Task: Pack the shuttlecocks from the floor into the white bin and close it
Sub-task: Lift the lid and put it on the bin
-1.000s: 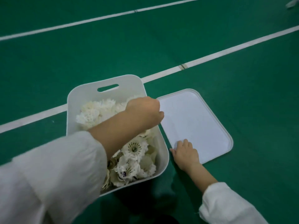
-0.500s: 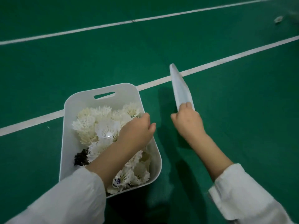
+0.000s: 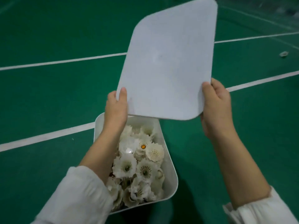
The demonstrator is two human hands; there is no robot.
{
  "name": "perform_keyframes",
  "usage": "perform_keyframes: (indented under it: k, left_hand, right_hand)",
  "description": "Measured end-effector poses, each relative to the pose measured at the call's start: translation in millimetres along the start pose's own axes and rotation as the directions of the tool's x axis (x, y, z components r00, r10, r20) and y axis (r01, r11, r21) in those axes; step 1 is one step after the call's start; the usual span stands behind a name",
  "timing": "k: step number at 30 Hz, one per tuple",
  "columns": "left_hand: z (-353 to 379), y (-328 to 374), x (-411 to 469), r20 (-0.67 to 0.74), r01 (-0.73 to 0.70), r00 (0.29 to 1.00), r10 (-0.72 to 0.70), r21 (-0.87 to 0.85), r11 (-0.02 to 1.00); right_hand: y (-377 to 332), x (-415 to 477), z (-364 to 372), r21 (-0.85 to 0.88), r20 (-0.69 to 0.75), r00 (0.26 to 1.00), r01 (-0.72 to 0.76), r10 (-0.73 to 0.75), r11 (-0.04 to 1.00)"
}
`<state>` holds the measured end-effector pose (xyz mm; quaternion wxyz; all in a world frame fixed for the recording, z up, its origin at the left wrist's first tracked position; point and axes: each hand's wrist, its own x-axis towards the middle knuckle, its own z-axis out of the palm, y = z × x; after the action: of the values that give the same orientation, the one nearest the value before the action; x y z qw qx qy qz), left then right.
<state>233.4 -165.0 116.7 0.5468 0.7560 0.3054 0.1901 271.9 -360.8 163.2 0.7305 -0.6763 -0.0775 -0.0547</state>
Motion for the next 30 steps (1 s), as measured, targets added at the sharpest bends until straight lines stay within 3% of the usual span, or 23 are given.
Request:
perform_keyframes:
  k: [2,5,10,13,18,23,30]
  left_hand:
    - [-27.0,-13.8,2.6,-0.063,0.045,0.997,-0.047,-0.042,0.998]
    - [-59.0,-40.9,-11.1,-0.024,0.108,0.994,-0.108,0.005,0.994]
    - [-83.3,-93.8,-54.1,-0.143,0.181,0.972,-0.185,-0.039,0.983]
    - [-88.0,-116.6,-80.8,-0.159,0.18,0.97,-0.184,-0.039,0.983]
    - [-82.6,-144.2,-106.6,-0.125,0.218,0.968,-0.22,-0.028,0.976]
    - [-69.6,-151.1,-116.0,-0.131,0.206,0.968,-0.214,-0.071,0.976]
    - [-67.2,-160.9,-113.7,-0.138,0.226,0.964,-0.228,-0.027,0.974]
  right_hand:
    - [15.0,-13.4,3.5,0.054,0.072,0.992,-0.109,0.105,0.993]
    - [47.7,-37.7,4.2,0.014,0.117,0.956,-0.274,0.271,0.962]
    - [94.2,-75.4,5.1,-0.3,0.155,0.887,-0.377,0.435,0.876]
    - [108.6,-104.0,4.7,-0.428,0.146,0.881,-0.354,0.45,0.832]
    - [117.6,-124.5,-4.3,-0.321,0.124,0.913,-0.334,0.389,0.886]
    - [123.9,-132.0,-12.8,-0.205,0.081,0.902,-0.402,0.425,0.892]
    - [135.8,-137.7,-5.6,-0.241,0.098,0.9,-0.392,0.424,0.888]
